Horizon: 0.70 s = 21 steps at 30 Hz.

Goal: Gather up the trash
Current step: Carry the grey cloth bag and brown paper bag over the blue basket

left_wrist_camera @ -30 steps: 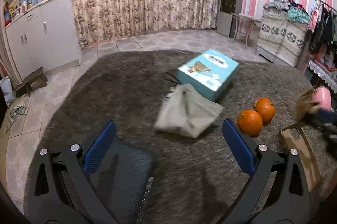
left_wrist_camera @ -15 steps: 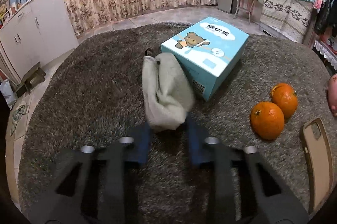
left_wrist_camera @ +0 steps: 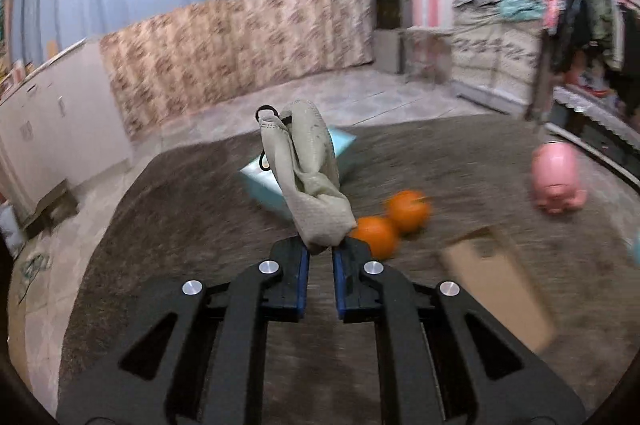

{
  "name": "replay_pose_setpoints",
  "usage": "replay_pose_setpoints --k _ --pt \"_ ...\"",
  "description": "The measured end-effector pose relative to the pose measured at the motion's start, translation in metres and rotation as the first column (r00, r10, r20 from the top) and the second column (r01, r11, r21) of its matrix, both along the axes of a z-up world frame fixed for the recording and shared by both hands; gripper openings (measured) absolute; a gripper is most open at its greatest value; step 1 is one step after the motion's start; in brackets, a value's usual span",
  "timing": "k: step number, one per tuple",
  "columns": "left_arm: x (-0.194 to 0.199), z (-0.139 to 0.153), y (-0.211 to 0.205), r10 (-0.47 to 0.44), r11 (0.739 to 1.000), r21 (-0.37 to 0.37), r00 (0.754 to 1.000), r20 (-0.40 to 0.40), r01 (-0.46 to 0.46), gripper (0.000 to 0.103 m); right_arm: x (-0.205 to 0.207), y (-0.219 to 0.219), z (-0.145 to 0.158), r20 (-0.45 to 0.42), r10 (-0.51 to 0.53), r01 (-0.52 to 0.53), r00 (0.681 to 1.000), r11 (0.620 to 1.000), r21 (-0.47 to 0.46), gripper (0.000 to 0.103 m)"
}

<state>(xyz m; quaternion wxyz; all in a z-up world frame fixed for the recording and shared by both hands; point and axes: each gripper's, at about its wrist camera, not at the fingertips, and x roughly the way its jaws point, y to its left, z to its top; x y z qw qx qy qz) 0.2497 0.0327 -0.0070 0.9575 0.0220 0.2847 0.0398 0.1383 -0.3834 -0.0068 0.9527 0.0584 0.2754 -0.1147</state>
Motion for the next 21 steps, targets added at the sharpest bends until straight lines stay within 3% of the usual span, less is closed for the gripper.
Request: replay_pose_setpoints --k 5,11,21 --pt "-0.029 0.022 -0.063 -0.148 0.989 -0.017 0.988 0.049 0.149 0.009 -0.008 -0.031 -0.007 -0.007 -0.075 0.075 0.997 0.997 0.000 0.034" --pt "-0.056 0.030 -0.154 -0.326 0.944 -0.024 0.942 0.077 0.329 0.009 -0.018 -0.054 -0.011 0.003 -0.134 0.134 0.991 0.991 0.005 0.034" --pt "-0.077 0.022 -0.257 -0.495 0.867 -0.037 0.867 0.060 0.497 0.009 -0.032 -0.094 -0.018 0.010 -0.208 0.207 0.978 0.978 0.017 0.034"
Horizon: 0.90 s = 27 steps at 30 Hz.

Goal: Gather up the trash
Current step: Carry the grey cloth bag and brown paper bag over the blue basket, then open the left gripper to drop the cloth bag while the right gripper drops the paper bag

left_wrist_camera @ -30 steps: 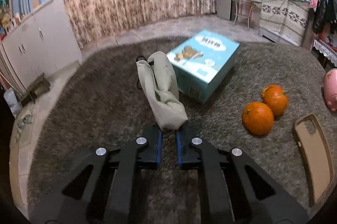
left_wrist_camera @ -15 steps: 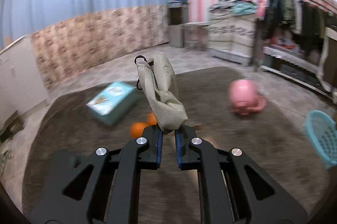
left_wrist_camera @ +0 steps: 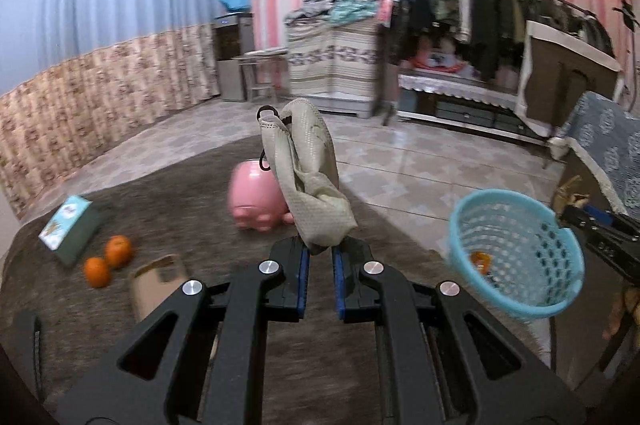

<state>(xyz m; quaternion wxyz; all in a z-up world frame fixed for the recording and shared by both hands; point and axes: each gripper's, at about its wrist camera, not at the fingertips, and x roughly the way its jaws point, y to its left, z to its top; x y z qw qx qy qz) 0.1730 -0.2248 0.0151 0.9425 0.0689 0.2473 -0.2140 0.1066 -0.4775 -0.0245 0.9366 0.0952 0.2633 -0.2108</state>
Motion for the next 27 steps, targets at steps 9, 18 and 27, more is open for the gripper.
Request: replay_pose_setpoints --k 9,18,27 --pt "-0.011 -0.009 -0.065 -0.120 0.993 0.023 0.993 0.007 0.120 0.009 -0.011 -0.031 -0.004 0.027 -0.051 0.050 0.998 0.998 0.031 0.034" --pt "-0.009 -0.040 -0.118 -0.210 0.977 0.009 0.975 -0.067 0.211 0.009 -0.020 -0.058 -0.017 0.018 -0.105 0.103 0.994 0.992 0.074 0.034" --pt "-0.008 -0.064 -0.171 -0.290 0.955 0.045 0.953 -0.089 0.295 0.009 -0.017 -0.066 -0.022 0.004 -0.114 0.113 0.994 0.990 0.084 0.034"
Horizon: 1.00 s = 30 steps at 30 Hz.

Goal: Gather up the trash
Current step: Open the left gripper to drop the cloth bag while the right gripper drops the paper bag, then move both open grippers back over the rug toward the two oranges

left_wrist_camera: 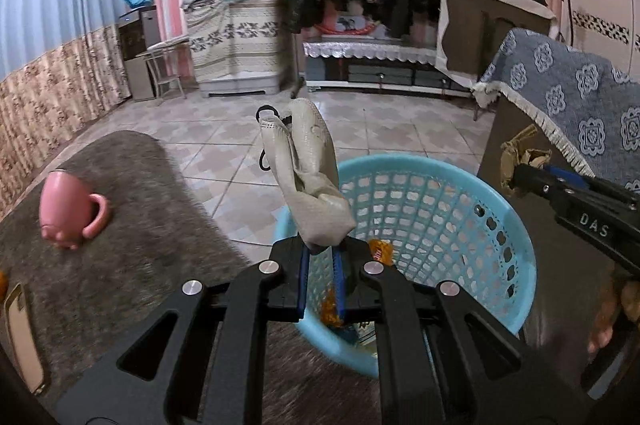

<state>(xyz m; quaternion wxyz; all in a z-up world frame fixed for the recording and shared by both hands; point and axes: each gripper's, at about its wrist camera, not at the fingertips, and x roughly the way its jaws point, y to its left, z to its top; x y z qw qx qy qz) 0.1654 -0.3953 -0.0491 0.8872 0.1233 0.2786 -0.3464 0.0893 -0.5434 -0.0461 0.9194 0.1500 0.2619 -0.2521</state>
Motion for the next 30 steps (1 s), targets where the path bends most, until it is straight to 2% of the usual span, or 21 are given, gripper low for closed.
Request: replay_pose_setpoints --k 5,8,10,14,19,22,26,30 --pt "0.004 -0.002 -0.017 -0.038 0.999 -0.004 0.999 -0.018 0.038 0.012 -0.001 -0.004 -0.004 -0.005 -0.009 0.009 1.000 1.000 0.009 0.034" --pt "0.004 -0.003 -0.024 -0.054 0.998 0.007 0.998 -0.016 0.054 0.025 0.000 -0.006 -0.006 -0.014 -0.009 0.010 1.000 1.000 0.015 0.034" --pt "0.003 -0.003 -0.024 -0.054 0.999 0.006 0.999 -0.009 0.054 0.039 0.001 -0.007 -0.008 -0.018 -0.010 0.011 1.000 1.000 0.020 0.034" --pt "0.005 -0.007 -0.021 -0.036 0.999 0.018 0.999 -0.005 0.036 0.049 0.001 -0.007 -0.009 -0.022 -0.010 0.011 1.000 1.000 0.025 0.034" --pt "0.013 -0.006 -0.003 0.037 0.999 0.004 0.999 0.003 -0.037 0.076 0.005 -0.002 -0.012 -0.031 0.004 -0.003 1.000 1.000 0.021 0.034" --pt "0.018 -0.002 0.013 0.098 0.995 -0.013 0.995 0.013 -0.098 0.084 0.010 0.003 -0.014 -0.030 0.019 -0.018 0.999 1.000 0.022 0.034" --pt "0.023 0.005 0.038 0.172 0.985 -0.033 0.985 0.028 -0.171 0.091 0.022 0.011 -0.016 -0.039 0.042 -0.042 0.998 0.999 0.012 0.035" --pt "0.020 0.018 0.063 0.245 0.969 -0.046 0.965 0.088 -0.242 0.097 0.033 0.025 -0.018 -0.026 0.056 -0.056 0.998 0.998 -0.008 0.038"
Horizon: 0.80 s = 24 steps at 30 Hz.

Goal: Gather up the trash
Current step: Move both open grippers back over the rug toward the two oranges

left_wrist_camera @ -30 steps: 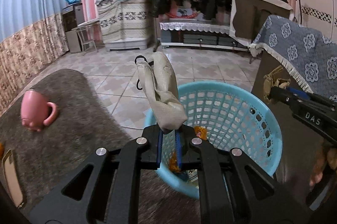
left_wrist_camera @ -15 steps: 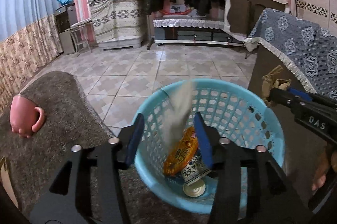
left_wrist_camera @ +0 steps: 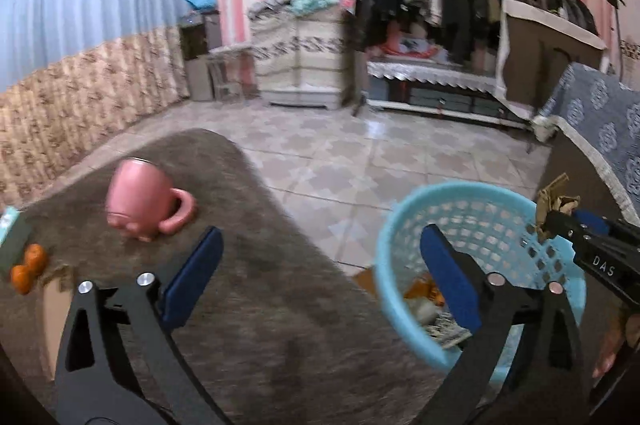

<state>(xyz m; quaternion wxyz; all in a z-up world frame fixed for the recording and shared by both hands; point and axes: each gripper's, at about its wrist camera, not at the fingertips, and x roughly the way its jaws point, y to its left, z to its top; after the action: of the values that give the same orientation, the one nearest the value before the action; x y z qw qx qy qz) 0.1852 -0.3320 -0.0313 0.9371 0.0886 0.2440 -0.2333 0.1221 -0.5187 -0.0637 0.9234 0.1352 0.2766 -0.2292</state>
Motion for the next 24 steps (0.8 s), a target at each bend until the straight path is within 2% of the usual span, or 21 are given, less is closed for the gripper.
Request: replay_pose_setpoints --k 2,3,4,6,9,12,17,22,24 --pt "-0.003 0.006 0.011 0.022 1.000 0.000 1.000 0.020 -0.022 0.097 0.003 0.003 0.000 -0.002 -0.006 0.006 1.000 1.000 -0.018 0.049" --pt "-0.005 0.011 0.021 0.041 0.999 0.003 0.999 0.035 -0.041 0.097 0.004 0.004 0.000 0.000 -0.016 0.016 1.000 1.000 -0.026 0.062" --pt "-0.006 0.014 0.027 0.053 0.999 0.003 0.998 0.044 -0.054 0.097 0.003 0.004 0.000 0.003 -0.020 0.020 1.000 0.999 -0.026 0.070" --pt "-0.009 0.023 0.045 0.083 0.997 -0.001 0.995 0.060 -0.083 0.097 0.003 0.005 0.000 0.007 -0.017 0.017 1.000 1.000 -0.011 0.072" --pt "-0.012 0.037 0.073 0.127 0.992 -0.011 0.989 0.075 -0.126 0.097 -0.001 0.009 0.004 0.018 -0.021 0.021 1.000 1.000 -0.019 0.086" --pt "-0.020 0.055 0.107 0.193 0.981 -0.031 0.976 0.102 -0.191 0.097 -0.004 0.018 0.015 0.038 0.004 -0.003 0.999 0.999 -0.038 0.094" --pt "-0.040 0.076 0.166 0.290 0.957 -0.061 0.948 0.128 -0.285 0.098 -0.016 0.053 0.038 0.075 0.100 -0.093 0.992 0.992 -0.089 0.099" --pt "-0.065 0.086 0.224 0.395 0.918 -0.078 0.907 0.145 -0.388 0.098 -0.029 0.093 0.065 0.122 0.190 -0.174 0.974 0.976 -0.130 0.099" --pt "-0.077 0.088 0.247 0.444 0.896 -0.079 0.882 0.158 -0.437 0.098 -0.033 0.112 0.073 0.127 0.223 -0.205 0.966 0.968 -0.141 0.099"
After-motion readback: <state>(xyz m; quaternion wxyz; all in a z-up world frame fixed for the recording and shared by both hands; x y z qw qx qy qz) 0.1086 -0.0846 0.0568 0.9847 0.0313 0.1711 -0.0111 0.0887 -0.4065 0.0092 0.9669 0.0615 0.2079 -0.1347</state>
